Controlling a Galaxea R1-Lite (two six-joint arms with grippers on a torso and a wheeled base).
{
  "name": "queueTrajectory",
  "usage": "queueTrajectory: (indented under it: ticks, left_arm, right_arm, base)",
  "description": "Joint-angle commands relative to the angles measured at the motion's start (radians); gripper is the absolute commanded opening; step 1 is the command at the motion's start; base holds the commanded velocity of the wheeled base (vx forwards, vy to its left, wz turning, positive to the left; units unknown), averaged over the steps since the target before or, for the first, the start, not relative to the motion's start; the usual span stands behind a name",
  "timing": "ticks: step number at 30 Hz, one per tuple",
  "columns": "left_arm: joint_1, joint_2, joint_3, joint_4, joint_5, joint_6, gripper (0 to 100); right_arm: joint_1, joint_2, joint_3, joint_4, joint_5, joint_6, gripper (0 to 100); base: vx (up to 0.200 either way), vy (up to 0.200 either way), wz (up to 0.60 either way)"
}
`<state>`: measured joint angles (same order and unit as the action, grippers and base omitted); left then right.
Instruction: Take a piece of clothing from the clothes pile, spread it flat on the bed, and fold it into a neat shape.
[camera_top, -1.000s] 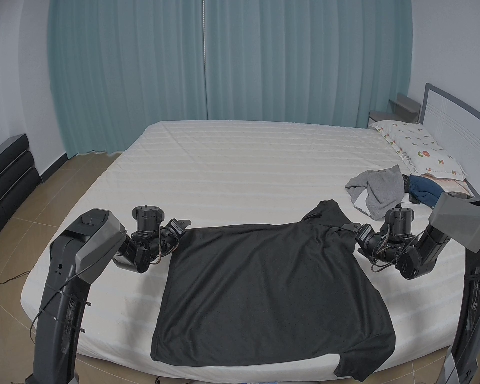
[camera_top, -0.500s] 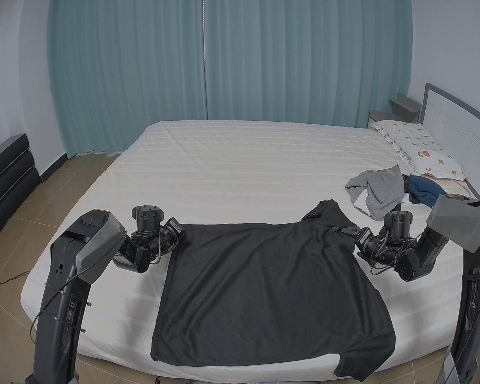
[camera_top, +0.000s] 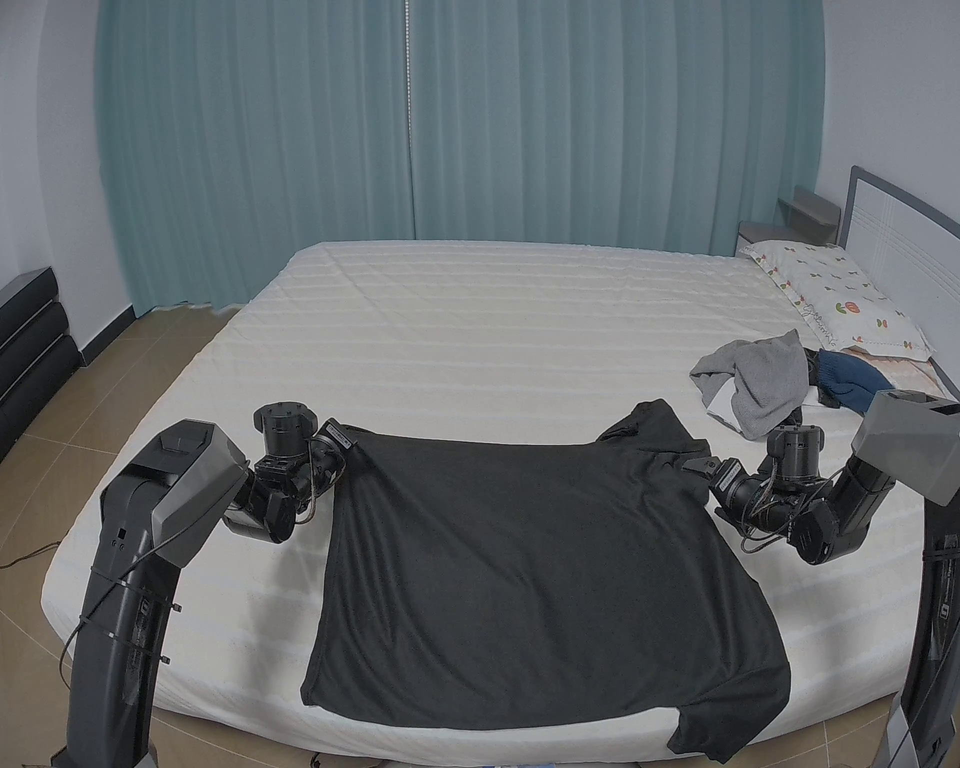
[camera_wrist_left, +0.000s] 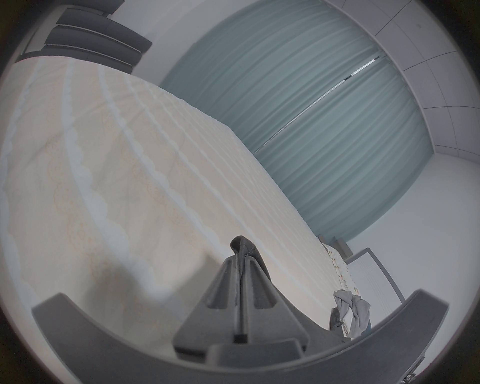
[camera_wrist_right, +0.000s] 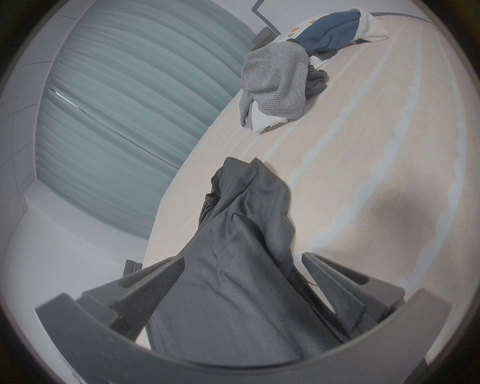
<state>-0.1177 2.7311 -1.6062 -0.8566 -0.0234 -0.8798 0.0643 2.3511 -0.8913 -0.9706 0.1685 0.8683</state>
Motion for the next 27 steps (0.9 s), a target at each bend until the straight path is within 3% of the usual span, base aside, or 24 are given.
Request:
queueTrajectory:
  ticks: [1,7,22,27]
  left_arm:
    - [0.004,0.006,-0.009,-0.001,0.000,-0.001,0]
    - [0.012,0.032,-0.049,-0.038,0.060,-0.001,0]
    - [0.023,0.047,-0.075,-0.042,0.072,-0.001,0]
    - [0.046,0.061,-0.116,-0.042,0.125,-0.002,0]
  right_arm:
    - [0.000,0.002,0.000,0.000,0.000,0.001,100]
    - [-0.003,0.001,-0.005,-0.002,0.000,0.001,100]
    - [-0.020,0.054,-0.061,0.000,-0.011,-0.003,100]
    - [-0.037,0.091,-0.104,0.010,-0.012,-0.003,100]
  base:
    - [0.000,0.000,0.00]
    - [0.000,0.000,0.00]
    - [0.000,0.000,0.00]
    - [0.000,0.000,0.00]
